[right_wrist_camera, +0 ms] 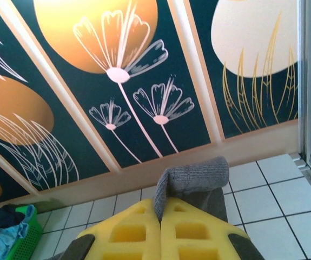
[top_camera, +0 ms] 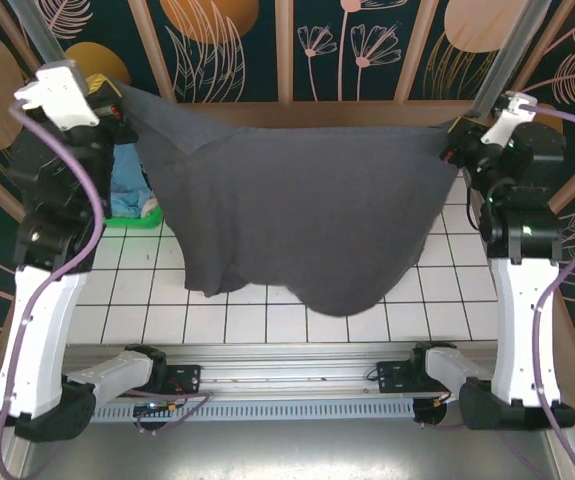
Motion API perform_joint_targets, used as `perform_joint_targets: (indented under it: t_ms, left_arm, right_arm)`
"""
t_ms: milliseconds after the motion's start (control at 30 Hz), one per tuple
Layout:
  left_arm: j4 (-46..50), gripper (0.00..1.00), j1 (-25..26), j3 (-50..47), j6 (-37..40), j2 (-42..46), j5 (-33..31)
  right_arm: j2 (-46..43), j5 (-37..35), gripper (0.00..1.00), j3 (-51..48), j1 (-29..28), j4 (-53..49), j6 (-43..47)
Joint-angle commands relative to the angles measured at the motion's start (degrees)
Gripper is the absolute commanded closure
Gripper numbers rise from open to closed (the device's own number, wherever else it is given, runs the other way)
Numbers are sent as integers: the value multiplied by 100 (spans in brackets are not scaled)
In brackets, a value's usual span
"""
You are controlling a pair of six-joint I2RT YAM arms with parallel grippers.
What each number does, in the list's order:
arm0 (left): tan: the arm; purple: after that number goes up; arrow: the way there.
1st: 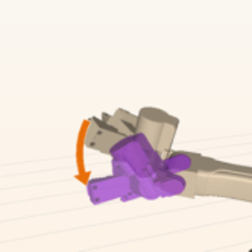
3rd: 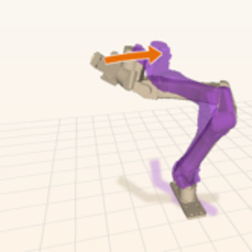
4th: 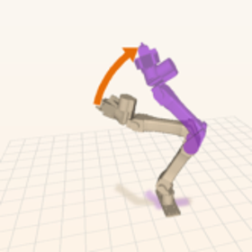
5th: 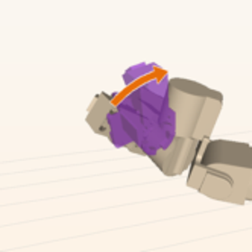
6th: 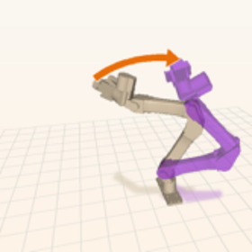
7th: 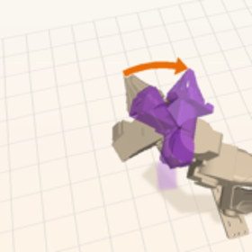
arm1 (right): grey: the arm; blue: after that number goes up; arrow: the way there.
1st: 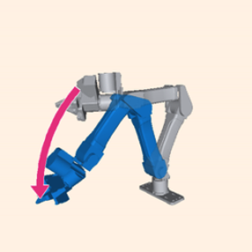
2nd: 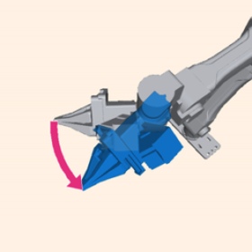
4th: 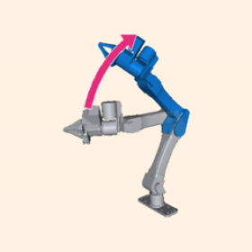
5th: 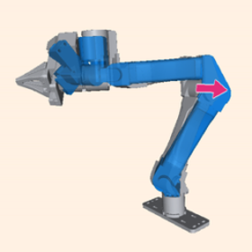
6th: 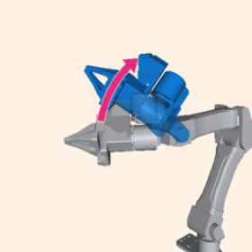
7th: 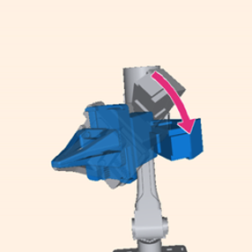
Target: Fold and stack the t-shirts
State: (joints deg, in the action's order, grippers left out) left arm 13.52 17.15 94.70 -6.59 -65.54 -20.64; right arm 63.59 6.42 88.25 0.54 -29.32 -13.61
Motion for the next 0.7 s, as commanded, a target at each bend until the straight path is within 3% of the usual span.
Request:
perform_joint_targets:
  t_ms: [0, 100, 233, 333, 400, 500, 567, 667]
  left_arm:
    - [-819, 100, -54, -25, 217, -820, -494]
    - [-659, 100, -52, 1059, 263, -1964, -470]
    - [646, 100, -57, 4124, 307, -3618, -259]
    - [1041, 100, -61, 5718, 462, -4076, -172]
    - [824, 100, -54, 5503, 581, -3714, -133]
    - [-164, 100, -54, 3763, 603, -2396, 52]
    - [-861, 100, -55, 2435, 503, -1508, 260]
    - [-1197, 100, -51, 808, 189, -404, 447]
  right_arm:
    - [825, -296, 100, -24, 51, 601, 7]
    - [1621, 58, 100, 544, 134, 868, -337]
    - [2460, 147, 100, 2054, 139, 685, -477]
    - [2953, -12, 100, 3420, 206, 148, -423]
    - [3030, 78, 100, 3962, 298, -83, -441]
    - [2726, 171, 100, 3879, 410, -147, -437]
    - [2175, 196, 100, 3016, 424, 139, -415]
    - [1035, 259, 100, 945, 443, 962, -448]
